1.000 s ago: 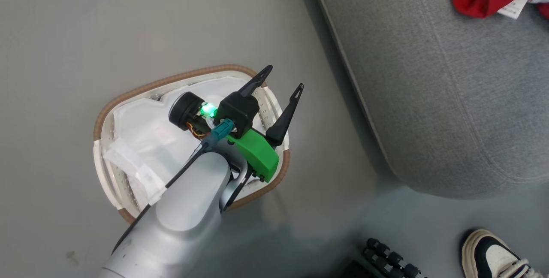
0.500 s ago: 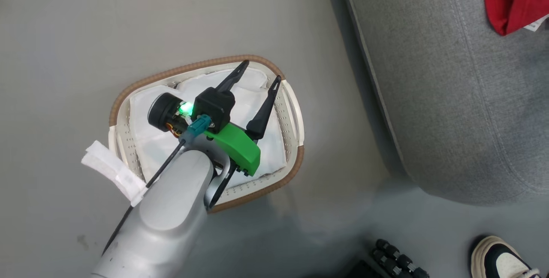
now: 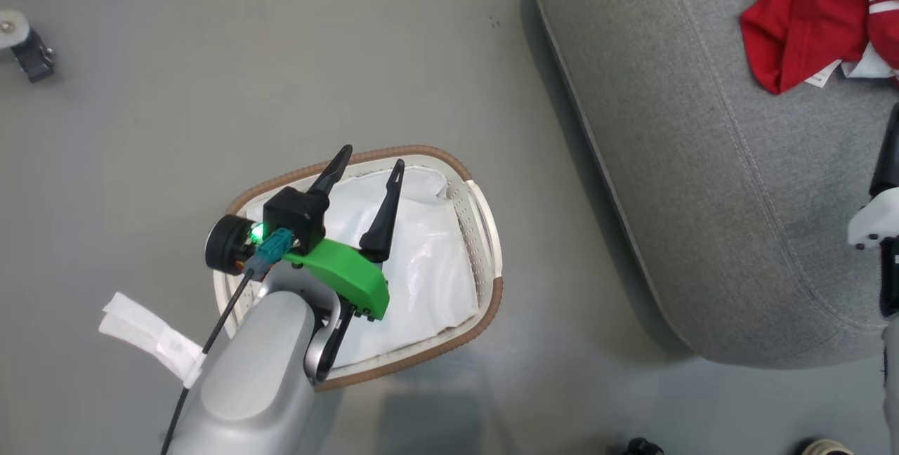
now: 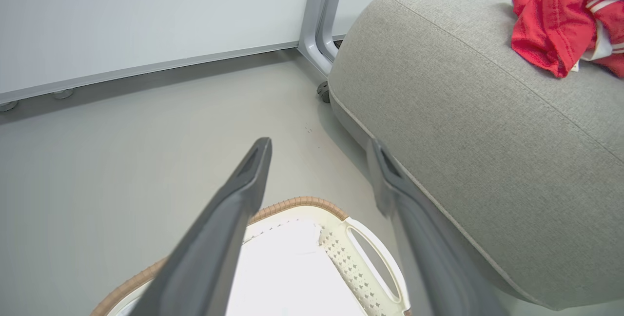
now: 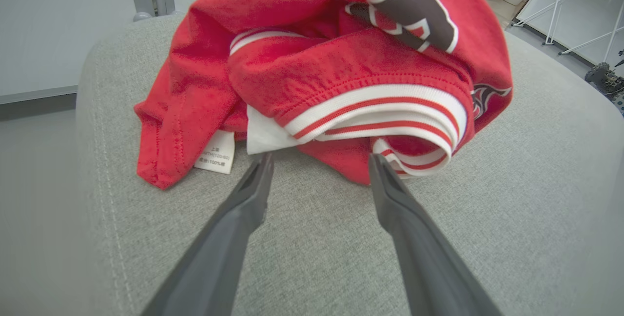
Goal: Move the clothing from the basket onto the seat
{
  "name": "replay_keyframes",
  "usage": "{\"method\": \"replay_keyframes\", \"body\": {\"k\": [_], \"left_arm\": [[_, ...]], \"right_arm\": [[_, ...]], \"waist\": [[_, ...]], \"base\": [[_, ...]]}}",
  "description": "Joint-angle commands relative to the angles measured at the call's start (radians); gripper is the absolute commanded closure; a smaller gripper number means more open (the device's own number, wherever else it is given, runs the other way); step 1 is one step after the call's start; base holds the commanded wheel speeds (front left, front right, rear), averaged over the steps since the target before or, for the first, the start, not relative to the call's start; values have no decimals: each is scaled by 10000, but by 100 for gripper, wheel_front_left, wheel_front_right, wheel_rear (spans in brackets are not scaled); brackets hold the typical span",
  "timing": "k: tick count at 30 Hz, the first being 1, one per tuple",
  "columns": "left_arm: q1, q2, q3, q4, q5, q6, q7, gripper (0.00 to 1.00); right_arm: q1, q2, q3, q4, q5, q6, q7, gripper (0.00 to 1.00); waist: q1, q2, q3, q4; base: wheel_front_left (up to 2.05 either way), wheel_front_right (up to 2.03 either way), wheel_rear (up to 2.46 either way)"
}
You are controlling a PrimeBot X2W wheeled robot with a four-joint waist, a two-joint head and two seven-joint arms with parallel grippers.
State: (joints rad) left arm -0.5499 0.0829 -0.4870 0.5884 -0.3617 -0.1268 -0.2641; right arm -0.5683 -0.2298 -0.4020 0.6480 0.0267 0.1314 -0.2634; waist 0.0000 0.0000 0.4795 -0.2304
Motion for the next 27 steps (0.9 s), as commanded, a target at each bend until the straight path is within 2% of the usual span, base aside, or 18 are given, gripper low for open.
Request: {"method": "replay_keyframes", "body": {"k": [1,12,22,27], "left_arm": [[248,35,172,-57,112,34,-3,0],[1479,-74,1954,-1139,1100,512,-3,0],[2425,-214,3584,-1443,1758,864,-3,0],[2910,-240,4146,-1424,2093,862,-3,0]], "right_arm": [[230,92,233,-168,103,-14,-18,0],[711,832,2186,-1410,665,-14,-18,0],[1175,1498,3467,-1639,860,-14,-18,0],[1542,1656,4021,-1637,875,-14,-18,0]], "waist": [[0,0,-537,296],[0,0,-1614,1310],[0,0,-2385,2203],[0,0,-2655,2491]], "base": [[0,0,0],[0,0,0],[0,0,0],[0,0,0]]}}
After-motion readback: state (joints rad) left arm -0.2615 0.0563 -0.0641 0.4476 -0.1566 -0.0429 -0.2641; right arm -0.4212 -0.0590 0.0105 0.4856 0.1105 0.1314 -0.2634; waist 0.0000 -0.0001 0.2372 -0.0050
